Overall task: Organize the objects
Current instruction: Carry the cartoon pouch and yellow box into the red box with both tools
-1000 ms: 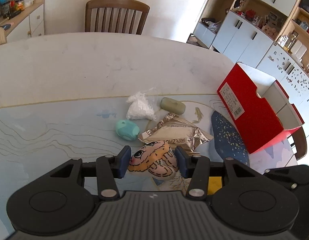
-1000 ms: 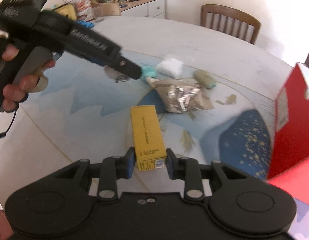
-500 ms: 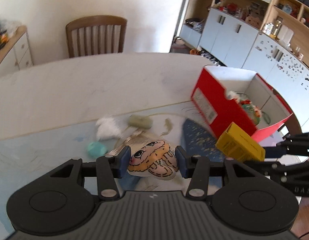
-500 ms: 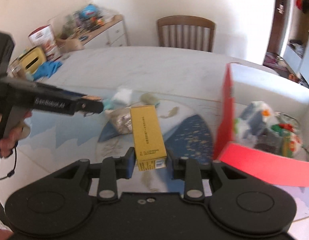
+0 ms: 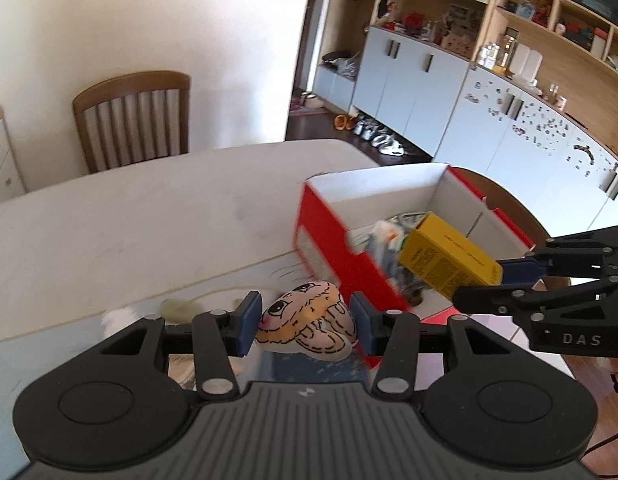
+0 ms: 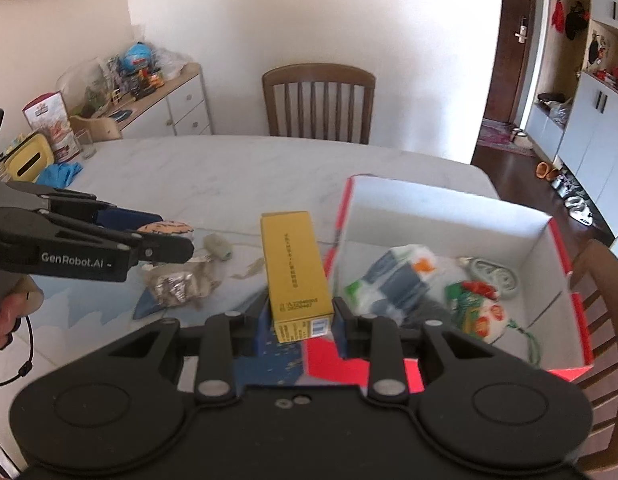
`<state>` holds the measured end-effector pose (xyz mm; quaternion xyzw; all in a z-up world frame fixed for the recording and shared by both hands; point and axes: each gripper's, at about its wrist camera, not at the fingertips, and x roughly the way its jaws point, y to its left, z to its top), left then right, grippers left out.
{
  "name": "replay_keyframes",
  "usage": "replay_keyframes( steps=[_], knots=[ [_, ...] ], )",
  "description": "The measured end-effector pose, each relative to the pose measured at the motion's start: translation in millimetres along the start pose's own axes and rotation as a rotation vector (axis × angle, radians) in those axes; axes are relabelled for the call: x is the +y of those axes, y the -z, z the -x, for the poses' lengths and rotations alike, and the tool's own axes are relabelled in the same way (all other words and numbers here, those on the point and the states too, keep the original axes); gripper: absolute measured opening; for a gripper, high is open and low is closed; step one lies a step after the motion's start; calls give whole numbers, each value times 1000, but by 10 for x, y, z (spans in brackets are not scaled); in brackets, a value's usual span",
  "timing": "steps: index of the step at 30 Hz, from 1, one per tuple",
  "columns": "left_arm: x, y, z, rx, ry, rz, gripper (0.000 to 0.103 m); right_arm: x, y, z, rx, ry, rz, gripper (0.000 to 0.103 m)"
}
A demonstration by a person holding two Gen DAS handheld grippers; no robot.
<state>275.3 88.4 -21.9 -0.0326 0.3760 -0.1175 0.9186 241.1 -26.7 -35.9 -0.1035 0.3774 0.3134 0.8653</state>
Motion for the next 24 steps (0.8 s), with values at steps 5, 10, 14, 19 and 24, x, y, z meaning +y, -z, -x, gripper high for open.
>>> replay_keyframes(
  steps=[5,10,14,19,24],
  knots=[
    [-314,-148,-160,-1,21,-36,48,-261,-28,25,-10,14,-20,30],
    [-614,-279,-364,7,38,-72,48,-596,-22,14,-6,39,-48,30],
    [-838,-385,-564,12,43,-98,48,-863,7,-11,0,64,-63,30],
    [-1060,-481,-836,27,27,-133,48,-1229,52,-96,15,101,-88,30],
    [-1198,-552,-1149,61,18,-146,48,-1535,72,-216,34,124,-104,30]
  ],
)
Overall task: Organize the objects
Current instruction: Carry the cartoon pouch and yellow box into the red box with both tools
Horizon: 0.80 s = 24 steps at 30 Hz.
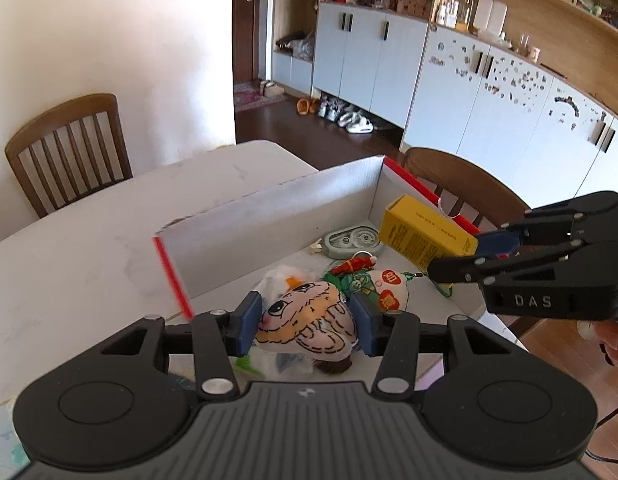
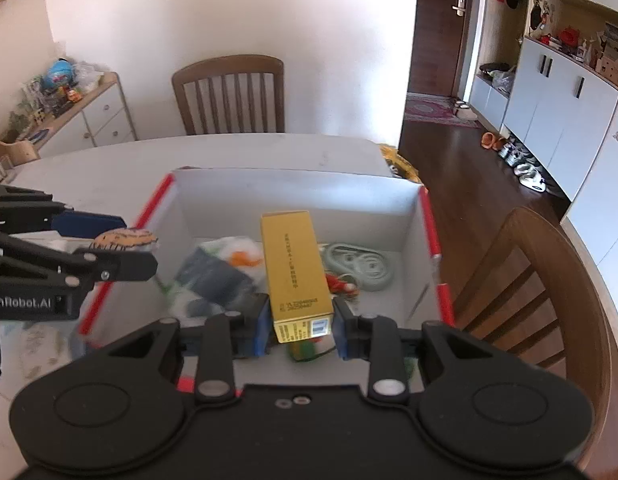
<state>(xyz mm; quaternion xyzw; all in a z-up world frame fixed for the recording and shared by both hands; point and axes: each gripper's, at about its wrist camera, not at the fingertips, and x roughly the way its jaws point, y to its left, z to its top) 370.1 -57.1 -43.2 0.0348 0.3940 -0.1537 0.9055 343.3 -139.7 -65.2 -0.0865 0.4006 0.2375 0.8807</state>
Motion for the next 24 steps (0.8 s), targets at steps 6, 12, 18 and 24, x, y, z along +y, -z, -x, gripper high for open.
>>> replay_keyframes(
  steps=[6,12,18,24],
  knots=[
    [-119,-74,-386,55,-3,0,48,-210,-87,-282,41,1,-15,30],
    [-205,-111,-707,97,-16,-28,48,-287,-153,-618,96,0,5,30],
    [-166,-113,-934,132,-47,-34,48,-289,-198,-911,145,-2,31,30],
    [-74,-125,-1059,172,-62,-24,48,-270,-173,-1103,188,-18,48,30]
  ],
)
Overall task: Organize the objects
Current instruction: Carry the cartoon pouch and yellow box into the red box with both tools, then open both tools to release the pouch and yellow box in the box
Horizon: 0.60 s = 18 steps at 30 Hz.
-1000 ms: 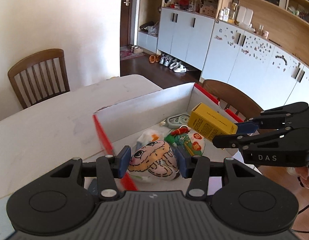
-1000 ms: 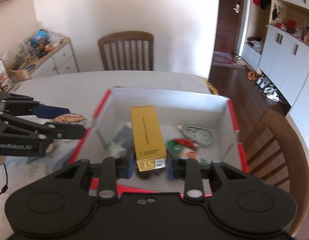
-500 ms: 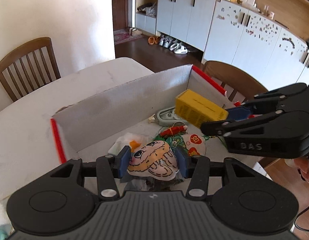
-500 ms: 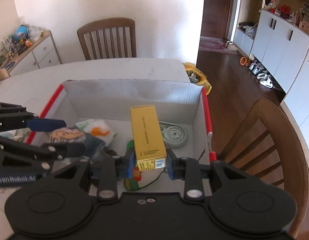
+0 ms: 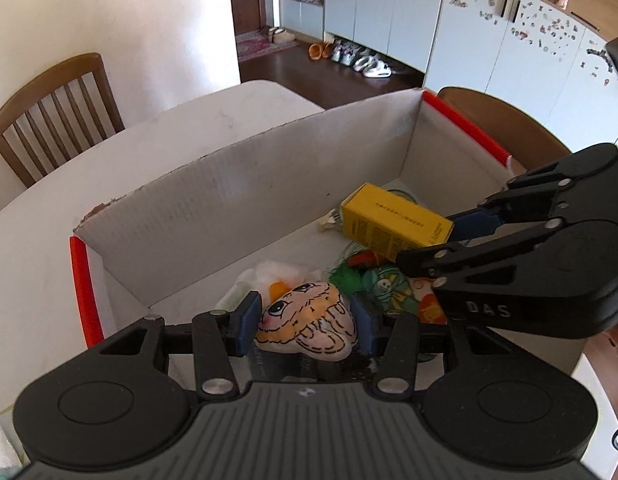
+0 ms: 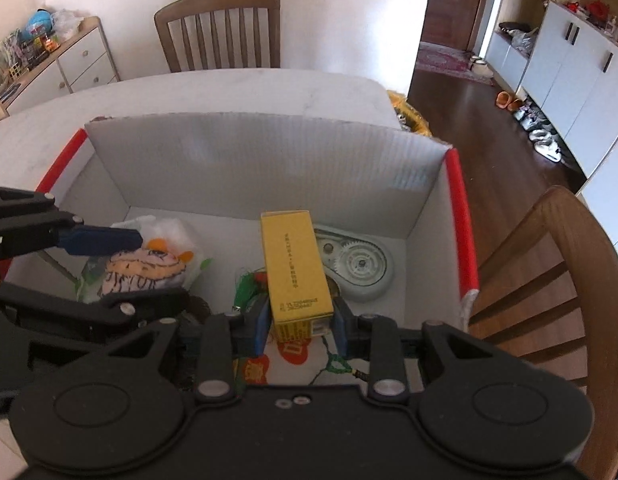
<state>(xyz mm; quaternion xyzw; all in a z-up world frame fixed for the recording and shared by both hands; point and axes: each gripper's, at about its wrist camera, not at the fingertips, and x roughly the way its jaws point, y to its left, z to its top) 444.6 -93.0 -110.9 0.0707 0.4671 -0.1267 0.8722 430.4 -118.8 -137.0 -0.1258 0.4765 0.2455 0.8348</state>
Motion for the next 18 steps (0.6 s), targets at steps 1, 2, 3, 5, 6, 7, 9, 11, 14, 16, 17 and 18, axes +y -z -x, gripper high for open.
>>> replay_keyframes(
  steps=[1,2,3,5,6,7,9,11,14,16,17,18],
  knots=[
    [16,-13,-21,8,0,3,48,2,0,-4,-1,-2,4,30],
    [26,-22,-45,16,-2,5,48,7,1,-10,0,-4,10,30],
    [36,-29,-64,23,-2,6,48,13,1,-14,1,-8,15,30],
    [54,-42,-93,36,6,15,48,14,3,-15,1,-18,19,30],
    [59,-47,-108,45,12,16,49,19,0,-11,-1,-19,18,29],
    [54,-52,-123,55,14,13,50,16,-3,-10,-2,-21,17,30],
    [48,-55,-146,70,10,6,51,-1,-3,-7,-3,-26,15,30],
    [29,-59,-158,78,10,-6,52,-25,-7,-2,-1,-31,10,30],
    [15,-61,-159,81,9,-14,53,-56,-3,30,-3,-37,1,31],
    [9,-51,-149,80,6,-14,57,-54,10,69,-10,-41,8,32],
    [6,-49,-148,79,4,-12,60,-59,2,87,-14,-38,12,34],
    [1,-42,-139,77,4,-11,61,-59,6,113,-18,-38,14,34]
  ],
)
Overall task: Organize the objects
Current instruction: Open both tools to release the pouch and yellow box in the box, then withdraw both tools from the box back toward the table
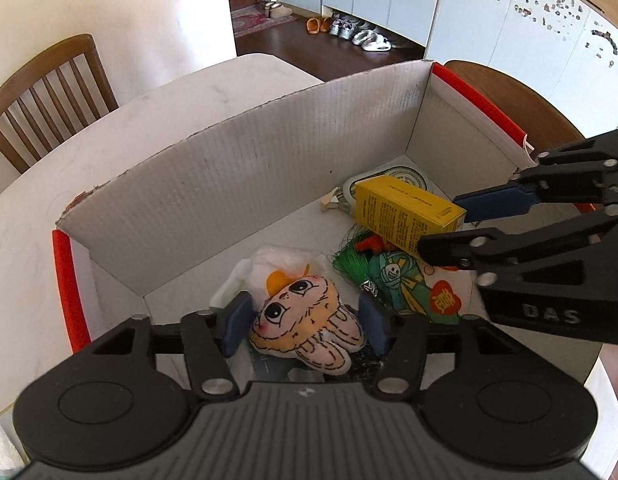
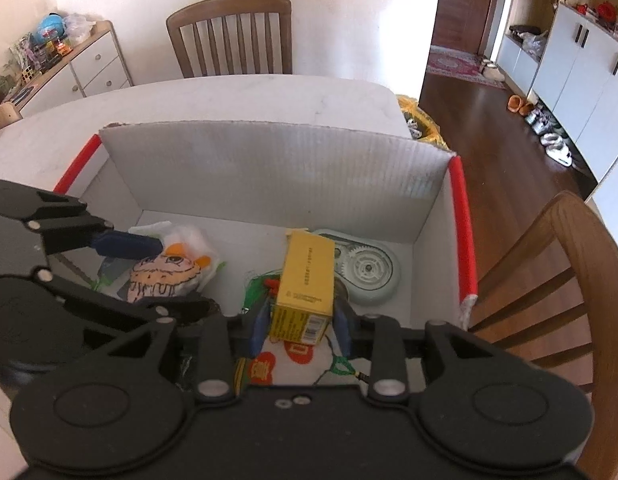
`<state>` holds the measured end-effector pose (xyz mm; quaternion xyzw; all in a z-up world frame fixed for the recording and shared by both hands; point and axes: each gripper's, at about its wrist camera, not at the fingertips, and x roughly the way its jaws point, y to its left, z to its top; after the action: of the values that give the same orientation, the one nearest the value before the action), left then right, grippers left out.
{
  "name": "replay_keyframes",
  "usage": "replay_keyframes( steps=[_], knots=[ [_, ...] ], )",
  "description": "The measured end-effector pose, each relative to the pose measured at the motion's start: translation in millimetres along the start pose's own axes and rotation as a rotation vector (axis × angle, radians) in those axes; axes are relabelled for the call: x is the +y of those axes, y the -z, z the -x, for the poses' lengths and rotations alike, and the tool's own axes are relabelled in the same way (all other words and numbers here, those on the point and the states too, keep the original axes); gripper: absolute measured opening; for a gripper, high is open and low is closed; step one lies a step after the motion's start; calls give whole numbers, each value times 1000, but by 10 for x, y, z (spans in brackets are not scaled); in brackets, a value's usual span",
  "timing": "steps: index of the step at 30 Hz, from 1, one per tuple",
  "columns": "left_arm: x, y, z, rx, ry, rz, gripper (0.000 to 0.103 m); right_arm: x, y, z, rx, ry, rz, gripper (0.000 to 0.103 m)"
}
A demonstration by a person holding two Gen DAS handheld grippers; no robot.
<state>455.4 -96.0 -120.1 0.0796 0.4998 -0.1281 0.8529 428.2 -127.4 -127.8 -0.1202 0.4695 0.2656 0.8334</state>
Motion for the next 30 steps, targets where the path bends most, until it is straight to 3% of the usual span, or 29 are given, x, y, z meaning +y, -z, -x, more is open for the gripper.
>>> replay_keyframes(
  steps=[11,15,30],
  knots=[
    [-2,124,259,-68,37,8,79,-8,75,373,-60,-27,-21,44],
    [34,189,383,-95,57,20,79,18,122,519,-89,-35,-30,53],
    [347,538,1093,-243,96,77,79,316,259,1040,-189,-44,-66,64]
  ],
)
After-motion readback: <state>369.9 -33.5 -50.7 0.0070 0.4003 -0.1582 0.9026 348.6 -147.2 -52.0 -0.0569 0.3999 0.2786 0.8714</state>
